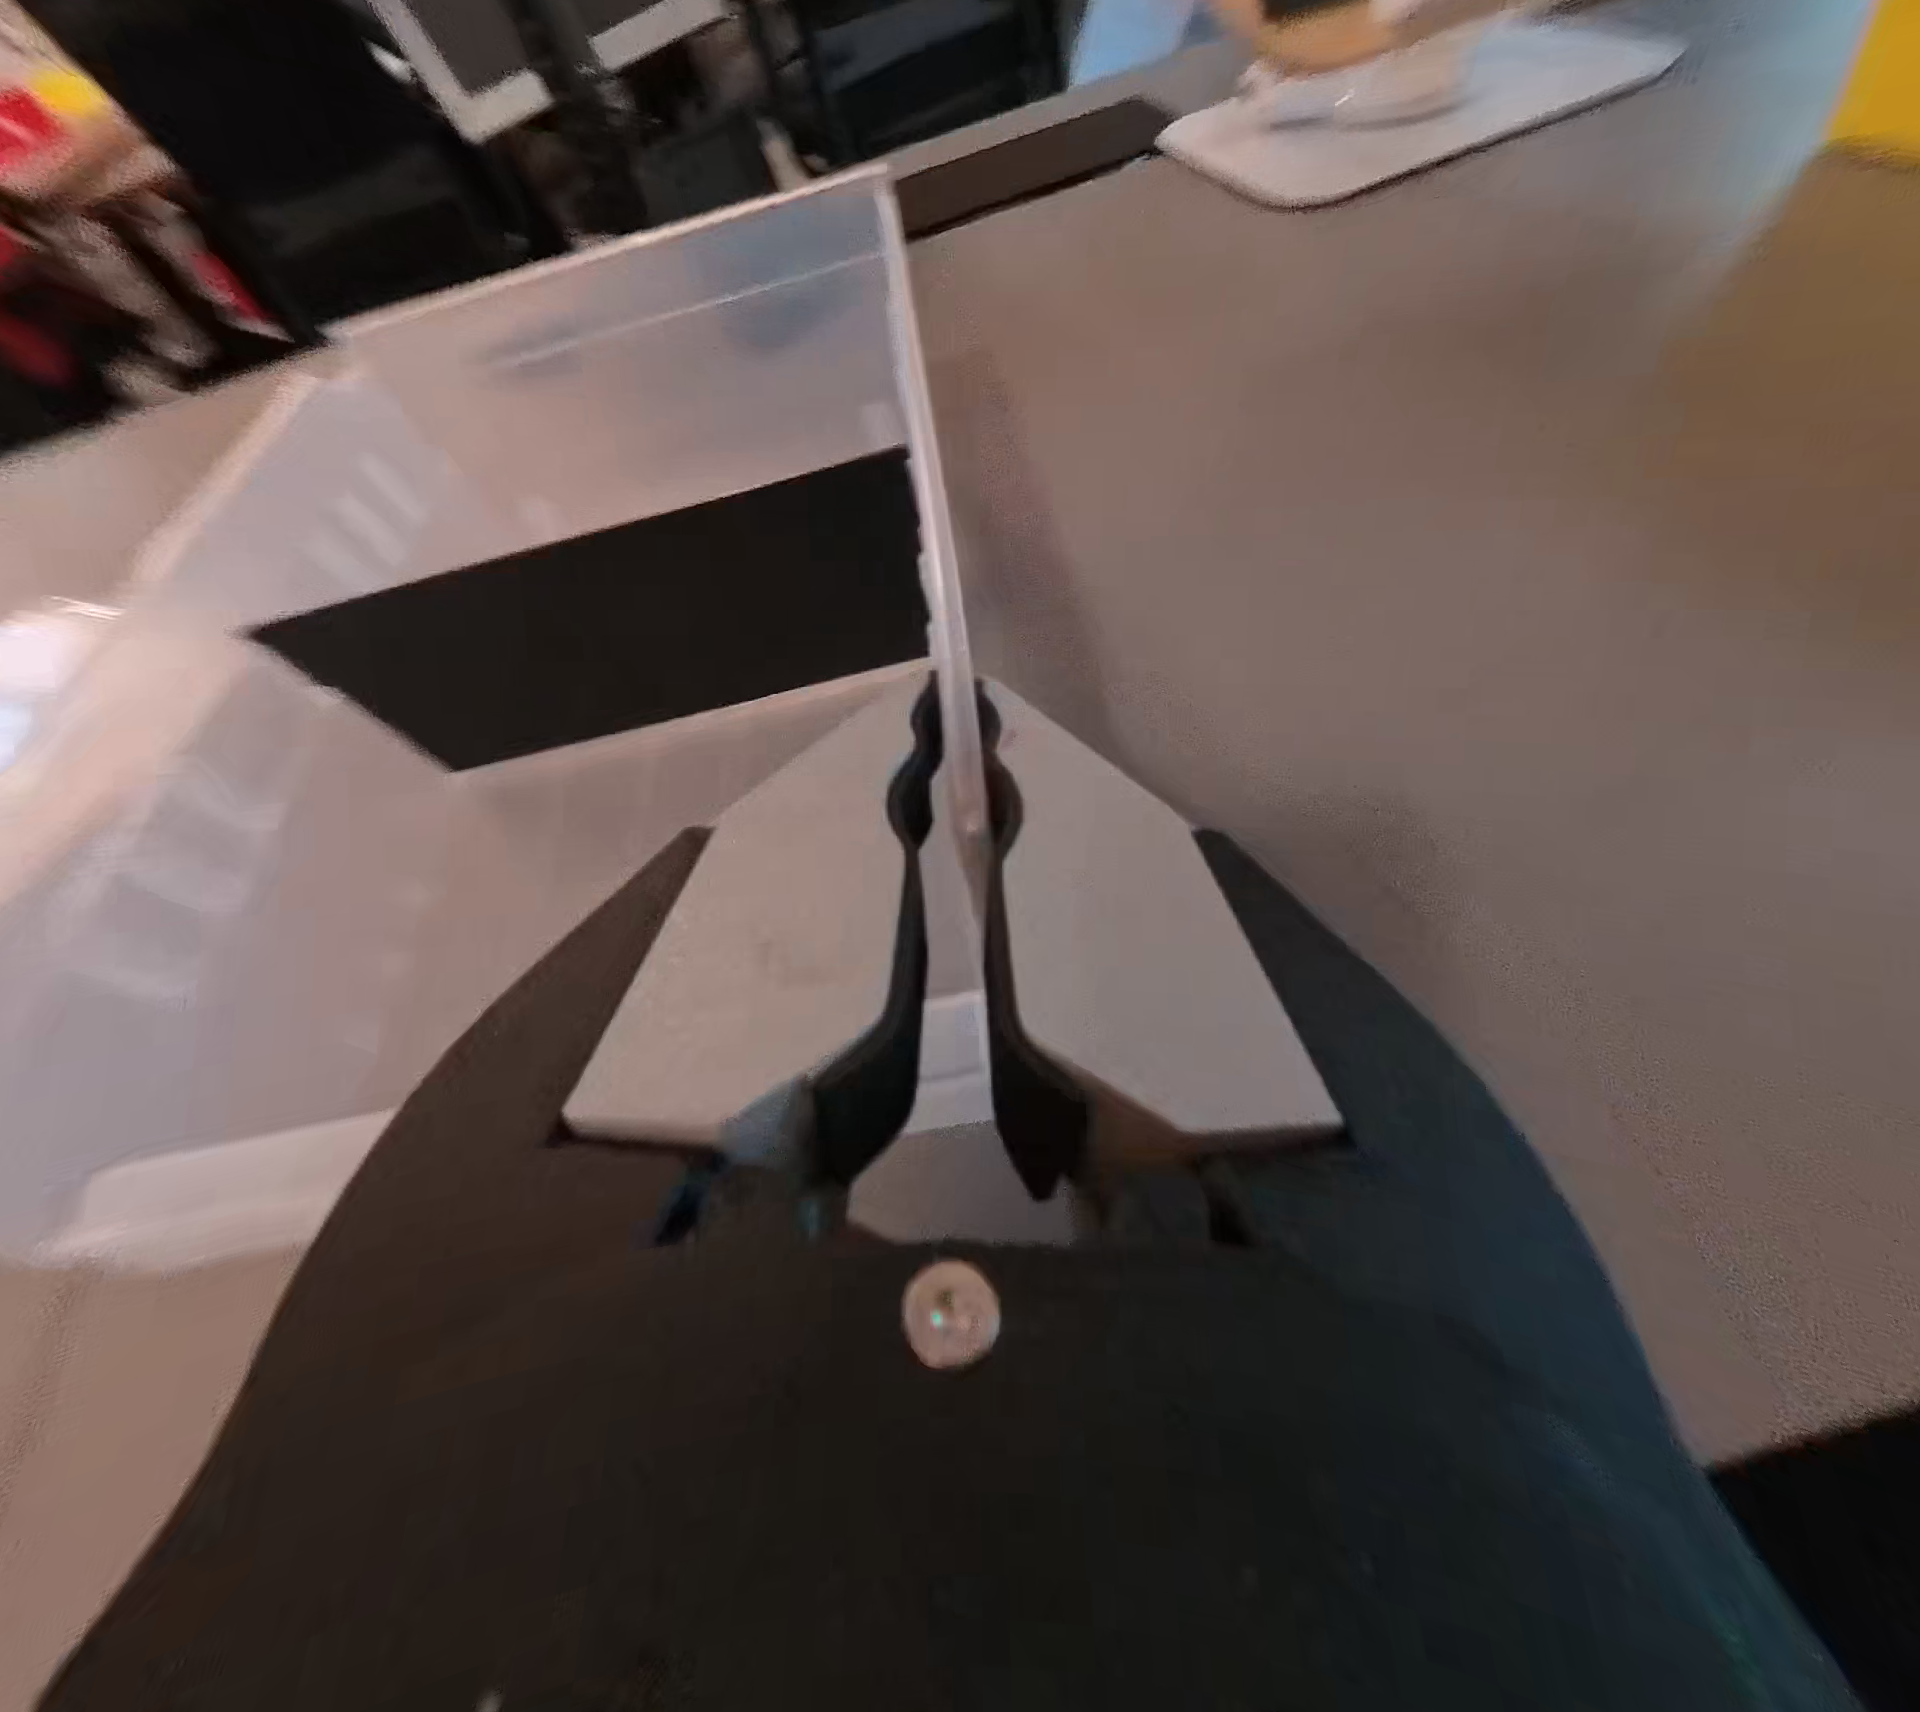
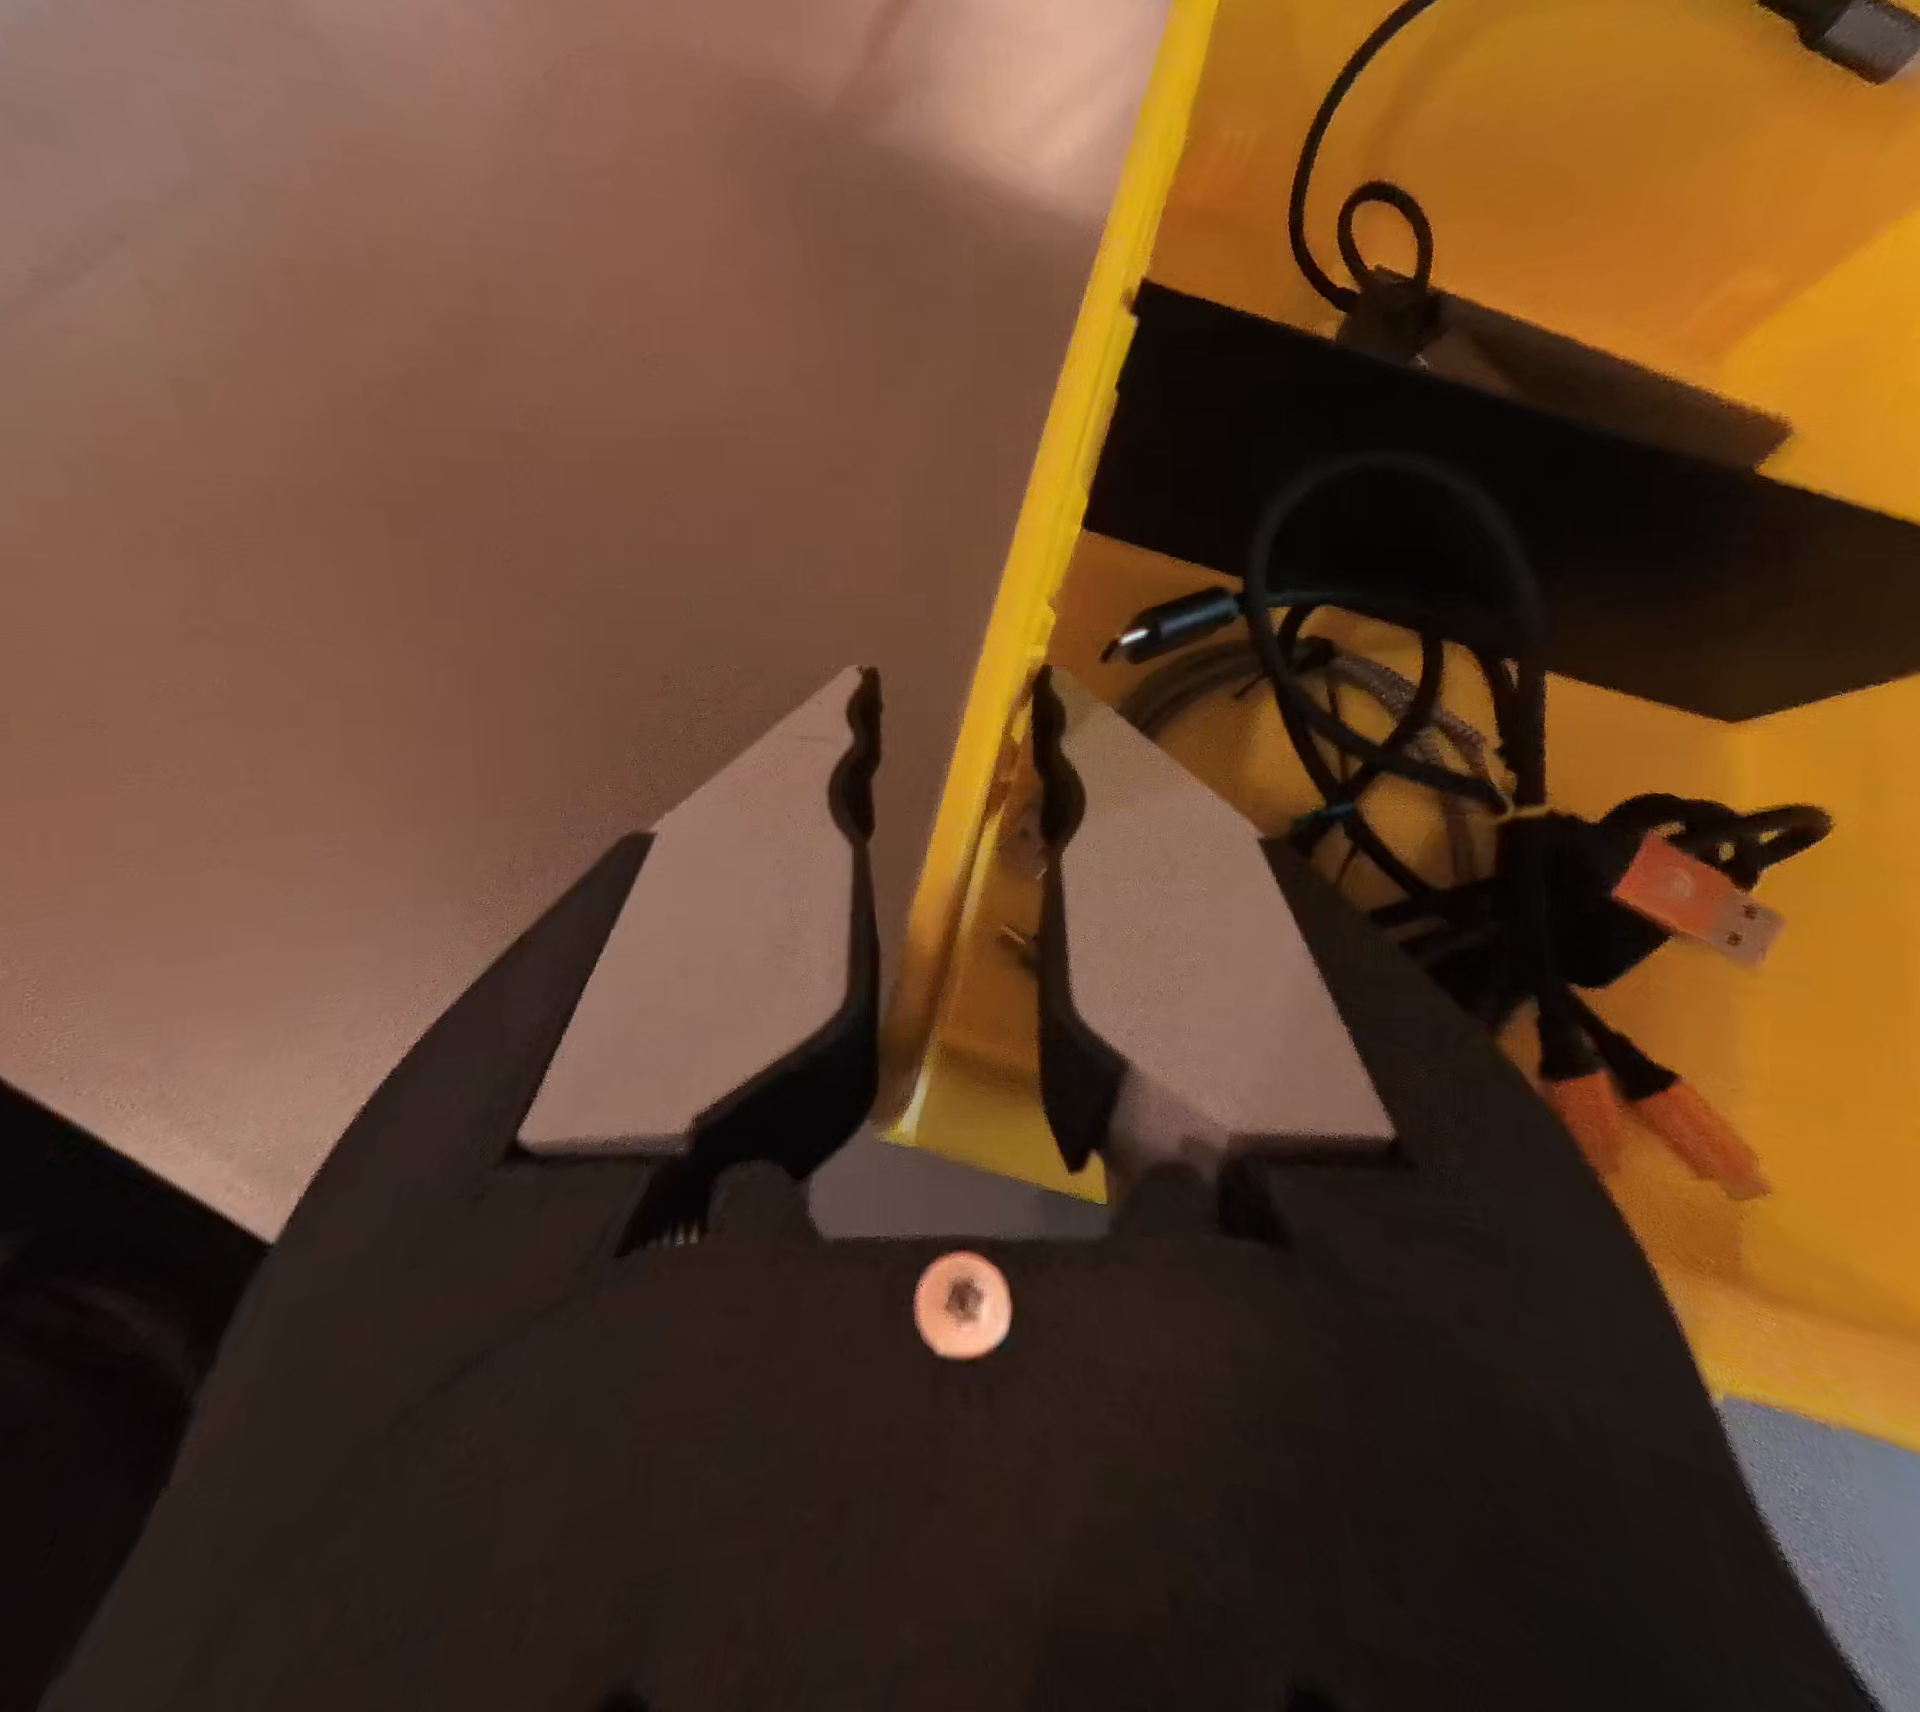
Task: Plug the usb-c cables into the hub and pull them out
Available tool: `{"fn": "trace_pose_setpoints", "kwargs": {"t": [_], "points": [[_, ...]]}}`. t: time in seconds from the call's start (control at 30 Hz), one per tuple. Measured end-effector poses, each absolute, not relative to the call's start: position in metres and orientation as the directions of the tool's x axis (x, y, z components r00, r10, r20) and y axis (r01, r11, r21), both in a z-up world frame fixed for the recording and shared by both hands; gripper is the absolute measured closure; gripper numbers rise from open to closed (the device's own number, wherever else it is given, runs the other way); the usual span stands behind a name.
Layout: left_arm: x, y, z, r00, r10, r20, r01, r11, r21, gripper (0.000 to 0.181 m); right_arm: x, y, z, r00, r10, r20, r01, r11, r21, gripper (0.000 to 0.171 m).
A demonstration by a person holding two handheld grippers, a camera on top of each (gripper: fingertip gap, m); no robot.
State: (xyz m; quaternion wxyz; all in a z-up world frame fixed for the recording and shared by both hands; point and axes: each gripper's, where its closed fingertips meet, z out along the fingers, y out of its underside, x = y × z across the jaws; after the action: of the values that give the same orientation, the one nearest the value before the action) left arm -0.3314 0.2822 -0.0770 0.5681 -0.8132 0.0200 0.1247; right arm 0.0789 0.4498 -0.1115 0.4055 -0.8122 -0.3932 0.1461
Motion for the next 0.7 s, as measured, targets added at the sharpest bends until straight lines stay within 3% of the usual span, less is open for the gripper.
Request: {"fn": "trace_pose_setpoints", "kwargs": {"t": [0.03,0.17,0.37,0.53,0.7], "points": [[-0.335,0.281,-0.074,0.954,0.118,-0.276,-0.214,-0.376,-0.902,0.18,0.077,0.452,-0.111,0.666,0.74,0.097,0.523,-0.37,-0.768,0.146],[-0.345,0.275,-0.032,0.958,0.145,-0.246,-0.201,-0.269,-0.942,0.179,0.05,0.438,-0.113,0.649,0.739,0.181,0.587,-0.335,-0.737,0.143],[-0.359,0.261,0.018,0.962,0.192,-0.192,-0.17,-0.125,-0.978,0.18,-0.056,0.372,-0.112,0.524,0.844,0.113,0.586,-0.261,-0.768,0.131],[-0.36,0.241,0.047,0.947,0.243,-0.21,-0.205,-0.047,-0.978,0.18,-0.206,0.285,-0.101,0.314,0.947,-0.072,0.485,-0.225,-0.845,0.101],[-0.363,0.22,0.065,0.944,0.259,-0.205,-0.217,0.019,-0.976,0.179,-0.286,0.233,-0.069,0.265,0.963,0.049,0.488,-0.09,-0.868,0.088]]}}
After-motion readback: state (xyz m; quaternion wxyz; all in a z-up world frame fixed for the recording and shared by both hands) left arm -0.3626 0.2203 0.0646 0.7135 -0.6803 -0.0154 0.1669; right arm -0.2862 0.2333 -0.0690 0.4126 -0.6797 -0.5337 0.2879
